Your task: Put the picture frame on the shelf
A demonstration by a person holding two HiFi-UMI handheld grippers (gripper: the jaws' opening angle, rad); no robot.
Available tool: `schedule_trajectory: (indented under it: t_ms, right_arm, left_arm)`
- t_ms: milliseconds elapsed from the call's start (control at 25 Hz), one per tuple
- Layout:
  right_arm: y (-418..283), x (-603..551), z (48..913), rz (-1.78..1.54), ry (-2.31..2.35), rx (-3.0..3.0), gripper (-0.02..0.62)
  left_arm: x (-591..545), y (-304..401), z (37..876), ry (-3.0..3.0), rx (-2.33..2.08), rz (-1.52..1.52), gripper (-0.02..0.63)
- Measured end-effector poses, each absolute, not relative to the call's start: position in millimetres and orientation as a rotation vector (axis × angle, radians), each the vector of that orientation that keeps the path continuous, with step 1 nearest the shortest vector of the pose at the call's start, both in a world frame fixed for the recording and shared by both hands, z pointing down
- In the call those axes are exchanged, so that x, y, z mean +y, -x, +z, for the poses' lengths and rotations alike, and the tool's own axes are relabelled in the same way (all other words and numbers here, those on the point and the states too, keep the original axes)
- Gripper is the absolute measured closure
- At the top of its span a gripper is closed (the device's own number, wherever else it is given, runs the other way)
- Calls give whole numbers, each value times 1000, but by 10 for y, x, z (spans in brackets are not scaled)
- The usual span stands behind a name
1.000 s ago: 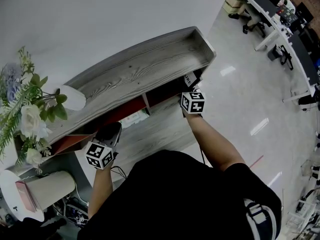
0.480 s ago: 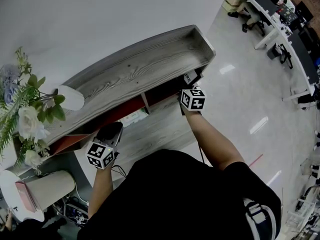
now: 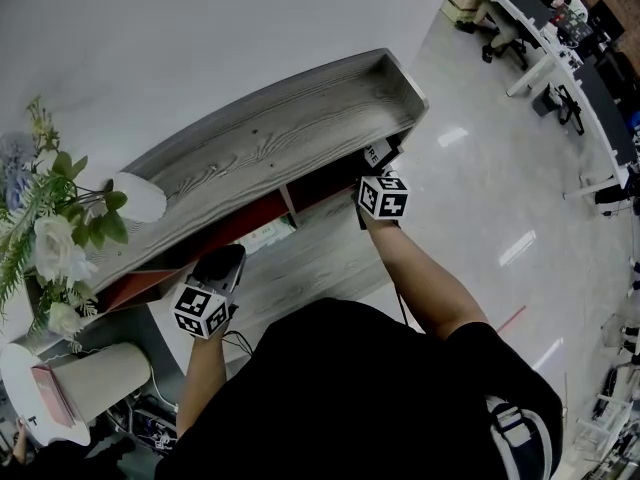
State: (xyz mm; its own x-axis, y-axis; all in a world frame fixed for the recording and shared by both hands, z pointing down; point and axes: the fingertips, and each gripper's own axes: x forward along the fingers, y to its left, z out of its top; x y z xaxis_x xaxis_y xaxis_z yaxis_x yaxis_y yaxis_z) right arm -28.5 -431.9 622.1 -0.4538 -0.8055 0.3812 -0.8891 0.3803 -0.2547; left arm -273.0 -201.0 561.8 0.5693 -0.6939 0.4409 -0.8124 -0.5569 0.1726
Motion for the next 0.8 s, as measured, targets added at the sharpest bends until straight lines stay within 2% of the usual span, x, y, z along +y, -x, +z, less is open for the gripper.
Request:
schedule_trajectory:
  t_ms: [800]
  right_arm:
    - [265,-4304,6233,708,-1549,-2428,571]
  left_arm:
    - [-1973,2730,5615,-2457,-1209,459,586]
